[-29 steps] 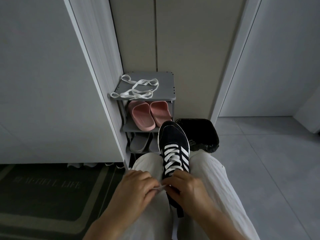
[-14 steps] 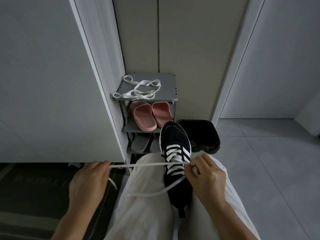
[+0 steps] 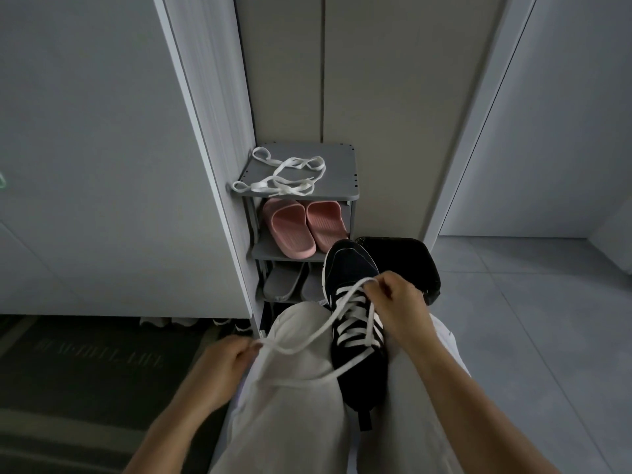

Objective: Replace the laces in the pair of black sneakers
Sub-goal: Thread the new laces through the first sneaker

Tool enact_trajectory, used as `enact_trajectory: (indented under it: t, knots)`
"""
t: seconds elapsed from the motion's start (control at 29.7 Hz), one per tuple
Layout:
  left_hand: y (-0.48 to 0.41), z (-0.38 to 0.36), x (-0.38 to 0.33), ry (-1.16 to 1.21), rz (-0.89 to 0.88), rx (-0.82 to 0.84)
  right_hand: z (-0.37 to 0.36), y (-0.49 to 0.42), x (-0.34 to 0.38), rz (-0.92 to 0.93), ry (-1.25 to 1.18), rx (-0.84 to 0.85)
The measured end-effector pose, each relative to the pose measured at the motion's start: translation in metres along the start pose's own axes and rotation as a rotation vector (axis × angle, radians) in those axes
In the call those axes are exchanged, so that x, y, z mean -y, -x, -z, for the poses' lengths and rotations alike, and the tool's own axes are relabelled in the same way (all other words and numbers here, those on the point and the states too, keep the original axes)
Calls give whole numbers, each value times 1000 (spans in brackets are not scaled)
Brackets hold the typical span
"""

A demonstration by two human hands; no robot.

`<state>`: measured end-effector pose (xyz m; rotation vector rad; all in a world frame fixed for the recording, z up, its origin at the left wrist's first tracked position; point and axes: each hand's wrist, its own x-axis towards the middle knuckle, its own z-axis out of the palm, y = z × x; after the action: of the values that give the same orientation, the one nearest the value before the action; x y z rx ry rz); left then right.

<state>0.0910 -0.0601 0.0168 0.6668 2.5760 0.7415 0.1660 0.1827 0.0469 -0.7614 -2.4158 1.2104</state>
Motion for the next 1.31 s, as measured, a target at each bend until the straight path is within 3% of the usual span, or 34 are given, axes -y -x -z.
enact_trajectory:
  t: [0.1, 0.17, 0.24, 0.34, 0.47, 0.57, 0.81, 0.94, 1.21, 1.31]
  knots:
    - [1, -6, -11, 241, 14, -2, 15, 7, 8, -11, 99, 283]
    - [3, -7, -21, 363, -2, -41, 13, 24, 4, 67, 429, 305]
    - [2, -7, -32, 455, -30, -77, 1, 39, -5, 171, 695, 219]
    - [0, -8, -48, 604, -36, -59, -9, 41, -14, 131, 593, 121]
    - [-3, -9, -64, 702, 12, -60, 5, 34, -10, 100, 497, 127]
    - [-9, -7, -67, 690, 57, -51, 20, 30, -5, 112, 497, 173]
    - [-17, -12, -67, 938, 206, -20, 25, 5, -15, -58, 247, 267]
    - [-16, -20, -70, 1107, 249, 40, 23, 2, -24, -67, 279, 280]
    - [-17, -14, -73, 1329, 306, 61, 17, 24, -28, 147, 496, 91]
    - [-21, -11, -75, 1439, 360, 42, 6, 33, -28, 453, 473, -37]
